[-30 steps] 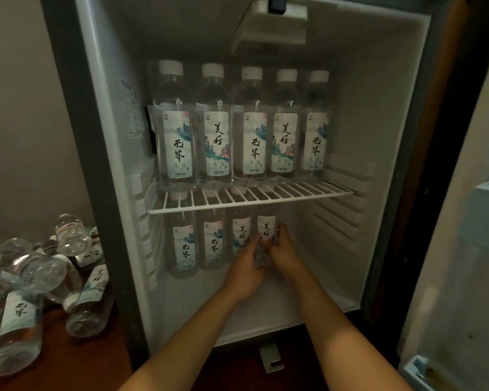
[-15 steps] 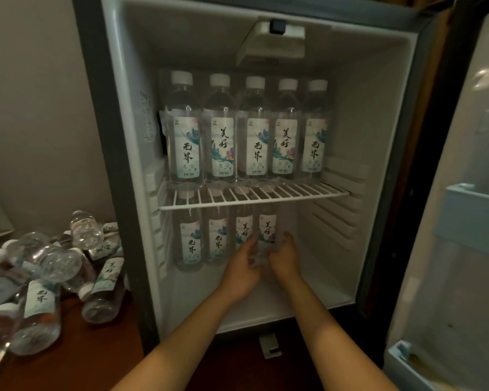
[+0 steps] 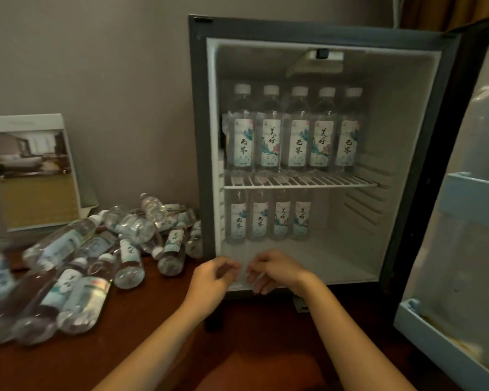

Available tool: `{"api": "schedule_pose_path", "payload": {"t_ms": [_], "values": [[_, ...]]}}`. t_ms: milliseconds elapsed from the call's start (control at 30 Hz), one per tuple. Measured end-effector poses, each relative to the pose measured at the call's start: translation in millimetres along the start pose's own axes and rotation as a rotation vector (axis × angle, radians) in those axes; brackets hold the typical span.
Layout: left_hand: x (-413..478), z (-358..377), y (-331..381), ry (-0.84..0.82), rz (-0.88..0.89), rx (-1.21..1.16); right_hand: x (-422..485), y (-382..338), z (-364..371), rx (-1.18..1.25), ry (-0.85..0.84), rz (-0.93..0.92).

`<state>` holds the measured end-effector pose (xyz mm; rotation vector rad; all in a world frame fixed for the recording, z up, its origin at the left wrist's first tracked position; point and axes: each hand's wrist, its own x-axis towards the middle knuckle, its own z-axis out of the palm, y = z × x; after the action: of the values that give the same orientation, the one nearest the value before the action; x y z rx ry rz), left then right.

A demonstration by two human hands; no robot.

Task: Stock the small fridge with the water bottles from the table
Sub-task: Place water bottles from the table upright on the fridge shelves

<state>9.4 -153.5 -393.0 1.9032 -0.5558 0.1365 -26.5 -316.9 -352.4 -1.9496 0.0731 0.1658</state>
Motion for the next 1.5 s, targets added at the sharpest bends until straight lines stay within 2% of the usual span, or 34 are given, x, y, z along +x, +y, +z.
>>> {"api": "schedule_pose_path", "payload": {"t_ms": [200, 300, 400, 500, 567, 700, 933, 1133, 1333, 1500], "values": [[-28, -59, -21, 0.14, -0.04, -0.02, 0, -12, 61, 0.0, -0.304, -0.007], [-37, -93, -34, 0.237, -0.034, 0.126, 5, -20, 92, -0.021, -0.401, -0.006], [-44, -124, -51, 0.364, -0.06, 0.424, 15, -25, 123, -0.074, -0.392, 0.01], [-52, -147, -70, 0.425, -0.225, 0.691, 26, -29, 153, -0.119, -0.37, 0.035], [-58, -158, -77, 0.402, -0.325, 0.799, 33, -32, 171, -0.132, -0.343, 0.039], [-61, -167, -77, 0.374, -0.375, 0.894, 48, -36, 205, -0.031, -0.248, 0.049], [-64, -174, -68, 0.282, -0.536, 0.846, 69, -40, 252, 0.212, -0.06, 0.019], [-90, -180, -70, 0.193, -0.585, 0.647, 72, -40, 267, 0.175, -0.038, -0.016], [-104, -202, -68, 0.053, -0.62, 0.231, 60, -43, 266, 0.14, -0.064, -0.002], [-114, -222, -65, -0.078, -0.593, 0.039, 50, -44, 266, 0.239, -0.082, 0.053]]}}
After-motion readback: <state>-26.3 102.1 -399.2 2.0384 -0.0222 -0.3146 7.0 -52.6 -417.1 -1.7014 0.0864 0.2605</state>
